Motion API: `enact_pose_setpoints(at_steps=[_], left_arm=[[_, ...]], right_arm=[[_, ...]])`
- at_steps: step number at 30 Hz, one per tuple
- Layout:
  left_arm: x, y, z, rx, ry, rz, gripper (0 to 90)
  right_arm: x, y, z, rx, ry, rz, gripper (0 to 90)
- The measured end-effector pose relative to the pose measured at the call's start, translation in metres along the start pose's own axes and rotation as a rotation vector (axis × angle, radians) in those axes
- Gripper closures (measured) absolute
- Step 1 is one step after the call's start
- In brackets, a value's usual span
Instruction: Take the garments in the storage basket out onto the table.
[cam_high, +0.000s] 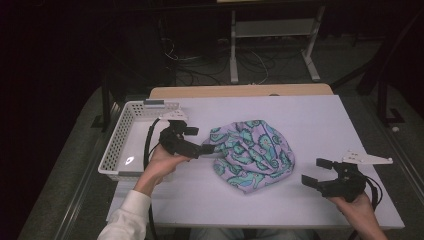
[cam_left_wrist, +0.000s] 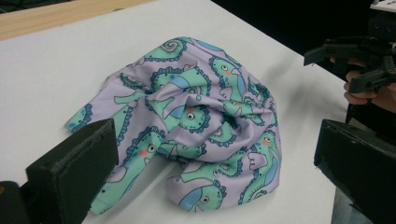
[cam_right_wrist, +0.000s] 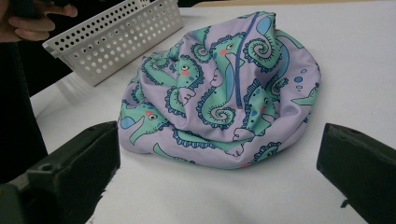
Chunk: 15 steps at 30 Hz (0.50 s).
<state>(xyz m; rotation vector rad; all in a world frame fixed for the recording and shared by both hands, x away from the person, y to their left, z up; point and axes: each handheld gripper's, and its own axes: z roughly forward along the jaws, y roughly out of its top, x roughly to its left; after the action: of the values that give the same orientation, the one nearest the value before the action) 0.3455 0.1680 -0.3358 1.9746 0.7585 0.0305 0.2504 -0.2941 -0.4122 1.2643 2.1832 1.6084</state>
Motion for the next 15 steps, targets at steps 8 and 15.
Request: enact_pose_setpoints(at_steps=[8,15], left_arm=[[0.004,-0.022,-0.013,-0.022,0.032,-0.01,0.0],[0.005,-0.039,-0.02,-0.03,0.067,-0.011,0.0]], right_arm=[[0.0,0.0,0.001,0.004,0.0,-0.002,0.0],[0.001,0.0,0.001,0.005,0.002,-0.005,0.0]])
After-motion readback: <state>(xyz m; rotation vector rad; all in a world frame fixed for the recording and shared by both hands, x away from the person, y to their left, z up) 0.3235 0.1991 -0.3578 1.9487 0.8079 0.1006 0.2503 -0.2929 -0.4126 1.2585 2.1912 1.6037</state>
